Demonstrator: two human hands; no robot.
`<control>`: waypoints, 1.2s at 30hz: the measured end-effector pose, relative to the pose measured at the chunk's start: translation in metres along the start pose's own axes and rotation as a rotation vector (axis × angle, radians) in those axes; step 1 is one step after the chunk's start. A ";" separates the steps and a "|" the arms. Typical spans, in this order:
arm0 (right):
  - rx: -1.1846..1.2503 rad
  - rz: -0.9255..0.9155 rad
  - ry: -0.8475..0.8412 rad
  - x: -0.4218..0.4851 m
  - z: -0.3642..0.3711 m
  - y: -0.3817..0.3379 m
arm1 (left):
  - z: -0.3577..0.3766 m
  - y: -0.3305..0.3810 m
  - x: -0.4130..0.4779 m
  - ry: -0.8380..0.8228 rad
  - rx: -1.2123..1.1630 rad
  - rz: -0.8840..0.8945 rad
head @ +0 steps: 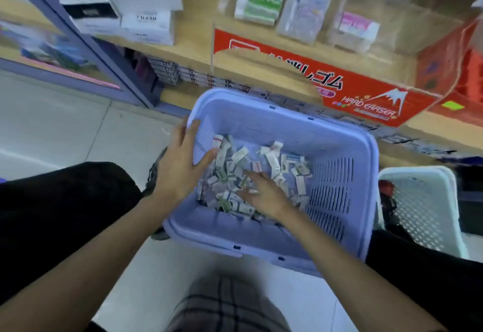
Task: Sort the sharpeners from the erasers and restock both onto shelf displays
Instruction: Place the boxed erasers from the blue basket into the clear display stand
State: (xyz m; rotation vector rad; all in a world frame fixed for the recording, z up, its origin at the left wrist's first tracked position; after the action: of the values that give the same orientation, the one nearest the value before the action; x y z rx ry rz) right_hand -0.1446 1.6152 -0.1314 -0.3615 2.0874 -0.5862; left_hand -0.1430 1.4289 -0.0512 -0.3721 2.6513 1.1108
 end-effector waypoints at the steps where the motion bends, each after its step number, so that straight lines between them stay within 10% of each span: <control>1: 0.032 0.010 -0.069 0.017 0.016 0.013 | 0.004 -0.004 0.000 0.037 0.059 -0.002; 10: -0.002 0.055 -0.088 0.102 0.066 0.006 | -0.006 -0.025 0.006 0.055 -0.424 -0.087; 24: -0.020 -0.004 -0.005 0.114 0.079 -0.005 | -0.007 -0.023 0.006 0.093 -0.436 -0.122; 36: 0.749 0.060 0.230 0.068 0.044 0.005 | -0.007 -0.021 0.005 0.075 -0.442 -0.086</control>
State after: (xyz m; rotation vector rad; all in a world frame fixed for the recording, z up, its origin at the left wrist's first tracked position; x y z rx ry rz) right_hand -0.1450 1.5758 -0.2026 0.2089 1.9104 -1.3531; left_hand -0.1420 1.4089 -0.0620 -0.6112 2.4033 1.6810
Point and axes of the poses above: each hand's wrist, its own x-axis towards the middle knuckle, its own z-axis out of the palm, y = z × x, the point moved 6 cm from there along x, towards the middle knuckle, and after that the axes turned 7 degrees about -y, right-handed, at the moved point
